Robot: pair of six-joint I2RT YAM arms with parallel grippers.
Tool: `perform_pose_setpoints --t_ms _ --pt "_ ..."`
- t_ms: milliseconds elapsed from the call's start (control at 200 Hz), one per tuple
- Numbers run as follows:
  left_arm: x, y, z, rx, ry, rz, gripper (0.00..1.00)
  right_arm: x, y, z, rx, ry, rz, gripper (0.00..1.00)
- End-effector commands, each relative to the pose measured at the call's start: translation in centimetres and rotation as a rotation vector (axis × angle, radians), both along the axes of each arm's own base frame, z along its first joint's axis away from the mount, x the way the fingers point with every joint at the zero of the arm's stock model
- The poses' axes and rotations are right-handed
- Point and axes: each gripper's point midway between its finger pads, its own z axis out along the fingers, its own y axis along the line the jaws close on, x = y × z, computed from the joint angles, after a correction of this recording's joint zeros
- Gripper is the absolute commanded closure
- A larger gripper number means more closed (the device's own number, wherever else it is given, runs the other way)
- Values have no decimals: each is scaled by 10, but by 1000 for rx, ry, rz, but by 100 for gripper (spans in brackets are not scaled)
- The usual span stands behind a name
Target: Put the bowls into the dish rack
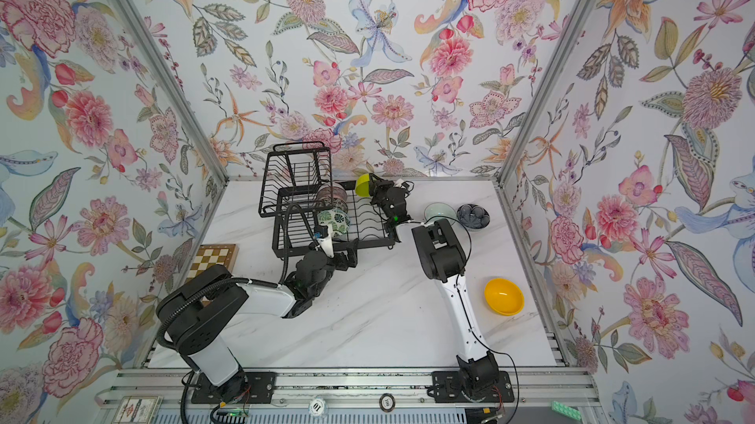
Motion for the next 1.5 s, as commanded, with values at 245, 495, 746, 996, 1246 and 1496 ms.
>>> perform_pose_setpoints --t_ms 245,495,746,996,1246,1496 --pt "-1 12 -1 -1 3 37 1 3 11 -25 -53 69 -26 100" --pt "0 14 -1 4 2 44 1 3 18 -29 -71 108 -40 100" --pt "-1 14 0 -1 3 42 1 -2 16 -40 -103 195 -42 100" --pt "-1 13 3 -5 1 39 1 -6 11 -49 -126 266 -49 100" --pt "-1 14 2 -2 5 42 1 -6 12 -55 -139 319 -44 97" --pt "-1 15 4 -6 6 46 1 -8 13 -59 -158 363 -36 90"
